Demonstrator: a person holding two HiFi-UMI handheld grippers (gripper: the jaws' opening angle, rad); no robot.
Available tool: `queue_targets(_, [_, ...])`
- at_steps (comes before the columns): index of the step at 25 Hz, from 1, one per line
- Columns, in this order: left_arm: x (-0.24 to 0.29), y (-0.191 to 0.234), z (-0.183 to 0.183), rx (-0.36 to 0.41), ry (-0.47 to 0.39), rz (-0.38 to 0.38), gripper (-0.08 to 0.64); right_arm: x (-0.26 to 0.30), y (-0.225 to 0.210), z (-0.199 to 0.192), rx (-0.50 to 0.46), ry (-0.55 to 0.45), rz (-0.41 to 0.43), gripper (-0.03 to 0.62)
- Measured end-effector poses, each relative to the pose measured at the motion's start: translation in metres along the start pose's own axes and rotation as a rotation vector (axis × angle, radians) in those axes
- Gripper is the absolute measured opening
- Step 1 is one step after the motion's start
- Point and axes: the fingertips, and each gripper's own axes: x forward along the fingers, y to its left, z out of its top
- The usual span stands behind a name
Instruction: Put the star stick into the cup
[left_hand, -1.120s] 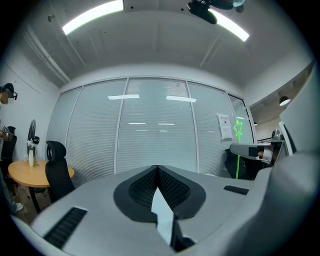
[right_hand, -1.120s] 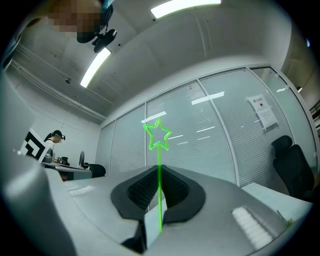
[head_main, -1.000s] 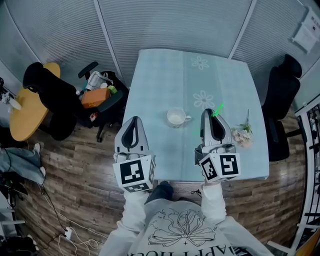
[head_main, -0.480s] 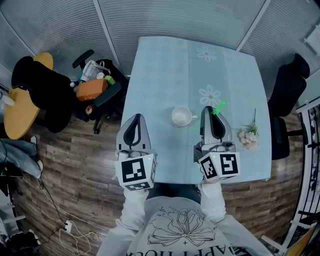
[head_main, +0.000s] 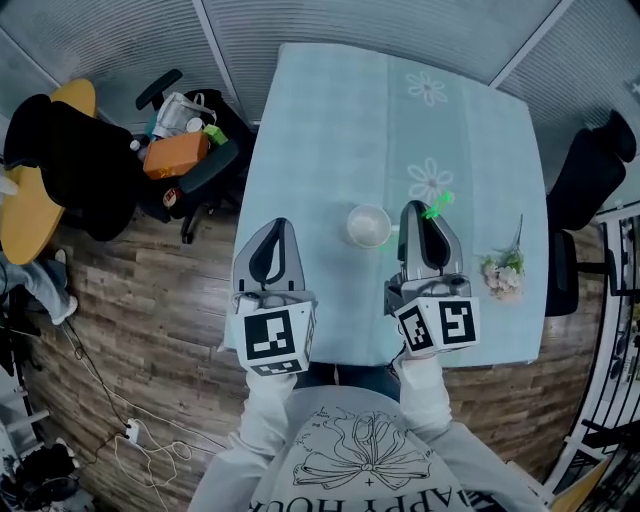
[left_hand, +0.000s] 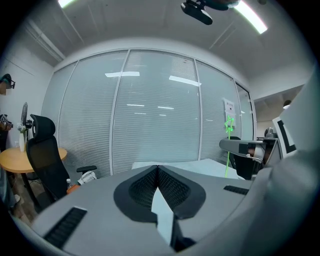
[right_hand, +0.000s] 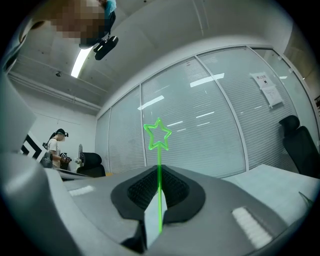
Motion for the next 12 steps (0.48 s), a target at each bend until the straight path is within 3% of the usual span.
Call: queue_targets(12, [0.045, 0.003, -0.043, -0.026, 0.101, 0.024, 0.006, 0.042, -0.019, -0.057, 0.051, 0.101, 0.034, 0.020])
